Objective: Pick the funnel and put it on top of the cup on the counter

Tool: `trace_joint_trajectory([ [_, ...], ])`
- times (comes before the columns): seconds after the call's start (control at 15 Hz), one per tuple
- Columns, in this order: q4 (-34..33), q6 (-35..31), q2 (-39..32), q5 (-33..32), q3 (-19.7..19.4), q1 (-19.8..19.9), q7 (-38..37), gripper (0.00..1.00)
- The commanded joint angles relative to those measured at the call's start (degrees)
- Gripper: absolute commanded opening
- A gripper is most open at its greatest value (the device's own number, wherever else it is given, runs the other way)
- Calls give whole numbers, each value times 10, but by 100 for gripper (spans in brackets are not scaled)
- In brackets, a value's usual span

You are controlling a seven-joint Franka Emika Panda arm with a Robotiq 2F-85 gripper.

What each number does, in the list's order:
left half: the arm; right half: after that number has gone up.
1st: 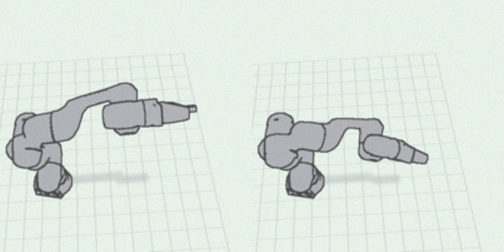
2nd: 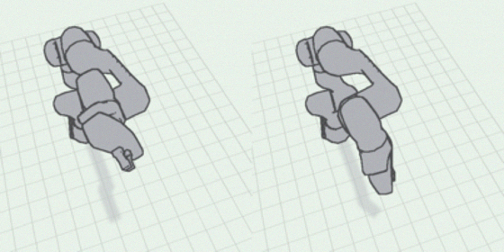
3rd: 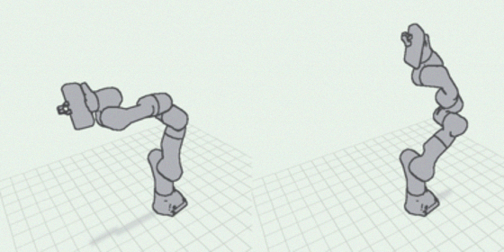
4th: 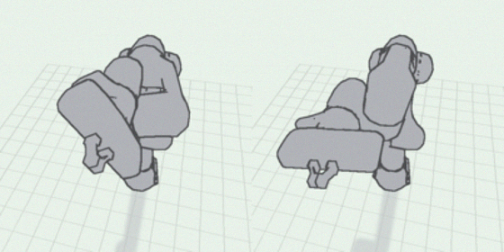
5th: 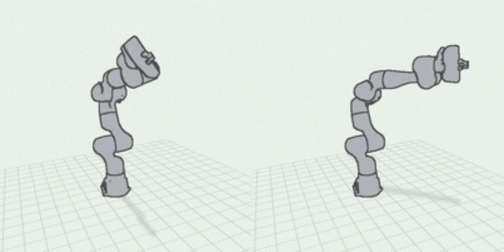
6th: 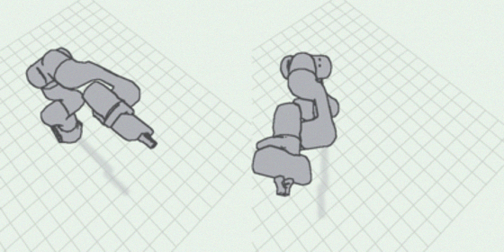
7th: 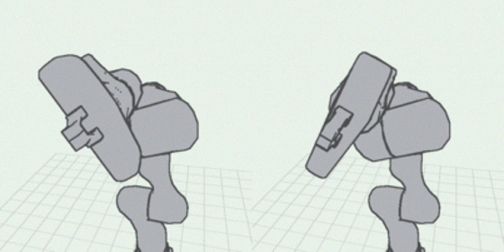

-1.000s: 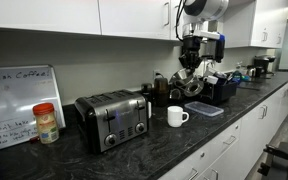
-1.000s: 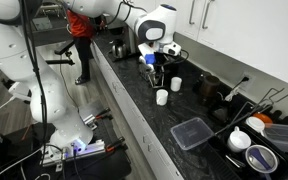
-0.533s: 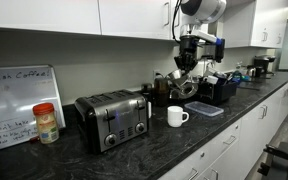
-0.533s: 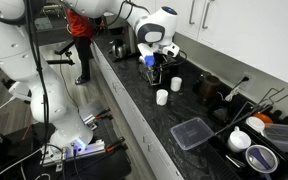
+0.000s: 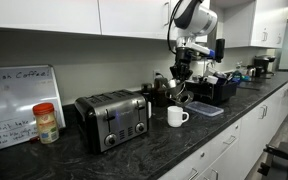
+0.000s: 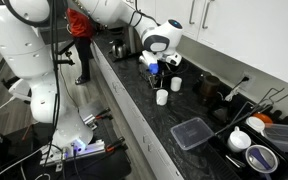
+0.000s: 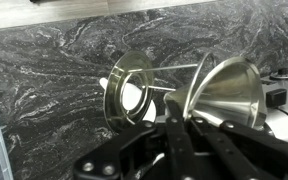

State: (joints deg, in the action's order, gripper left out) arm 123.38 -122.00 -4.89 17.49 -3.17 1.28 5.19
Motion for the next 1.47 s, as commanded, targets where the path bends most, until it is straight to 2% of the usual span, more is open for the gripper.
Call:
trace_joint_trajectory([
  [0.0, -48, 8, -51, 18, 5, 13, 18, 1],
  [0.33, -109, 32, -93, 17, 7, 22, 11, 1],
  [0.87, -208, 87, -144, 60, 10, 44, 1, 1],
  [1.07, -222, 102, -155, 81, 14, 47, -7, 1],
  [1.4, -207, 99, -155, 110, 19, 42, -23, 1],
])
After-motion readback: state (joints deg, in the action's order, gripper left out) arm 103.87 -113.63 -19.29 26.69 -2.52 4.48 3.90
